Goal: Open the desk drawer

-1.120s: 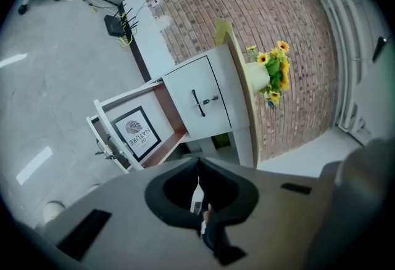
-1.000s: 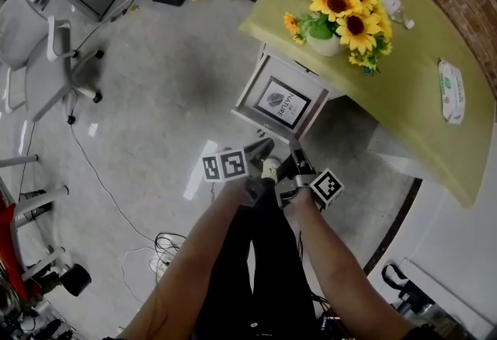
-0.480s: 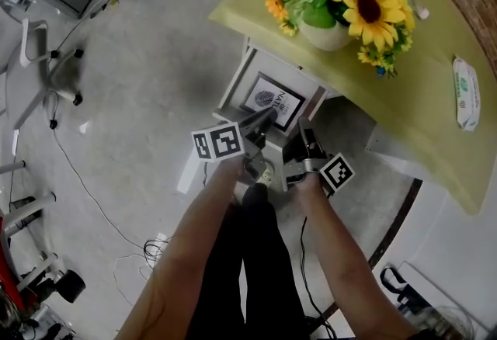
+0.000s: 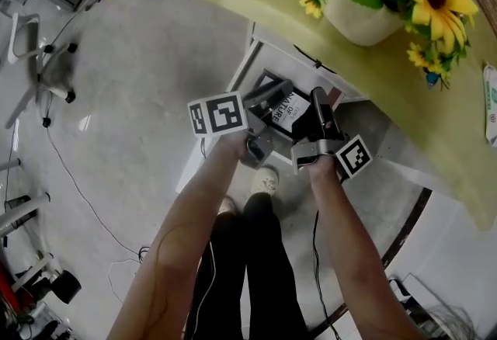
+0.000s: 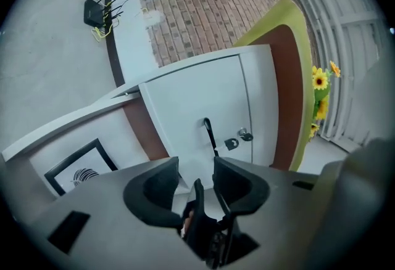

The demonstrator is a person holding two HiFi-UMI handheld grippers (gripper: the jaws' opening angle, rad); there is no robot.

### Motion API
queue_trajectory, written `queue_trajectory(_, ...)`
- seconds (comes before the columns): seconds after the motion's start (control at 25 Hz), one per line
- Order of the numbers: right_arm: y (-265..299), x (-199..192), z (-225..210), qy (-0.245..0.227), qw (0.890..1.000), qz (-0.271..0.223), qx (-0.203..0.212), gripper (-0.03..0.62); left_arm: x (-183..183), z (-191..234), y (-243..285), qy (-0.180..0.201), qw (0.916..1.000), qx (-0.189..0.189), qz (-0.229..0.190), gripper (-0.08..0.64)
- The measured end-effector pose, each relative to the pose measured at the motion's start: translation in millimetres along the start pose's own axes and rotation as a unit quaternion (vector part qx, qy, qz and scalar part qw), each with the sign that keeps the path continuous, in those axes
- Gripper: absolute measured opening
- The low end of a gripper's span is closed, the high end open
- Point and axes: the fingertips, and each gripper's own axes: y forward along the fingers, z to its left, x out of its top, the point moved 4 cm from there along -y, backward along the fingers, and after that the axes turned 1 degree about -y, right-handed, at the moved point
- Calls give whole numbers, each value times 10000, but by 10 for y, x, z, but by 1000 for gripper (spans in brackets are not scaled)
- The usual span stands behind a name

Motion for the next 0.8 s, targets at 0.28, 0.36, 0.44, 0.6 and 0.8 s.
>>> queue_trajectory(0.28,262,98,135,132,9993,-222,282,127,142,-75,332,89,9998,-149,85,179)
queue_trajectory(0.36,286,133,163,181,9990,-281,296,127,183,-136,444,211,9995,-194,158,179)
queue_trajectory(0.44,309,177,193,229,9985,-352,346,127,235,-209,544,280,9990,-274,194,179)
queue_trajectory(0.6,400,251,229,275,9981,-445,321,127,331,-288,691,365,9987,-215,275,179)
queue_trajectory(0.8,437,278,232,329,9972,-619,266,76,358,-229,703,521,9983,39,271,102)
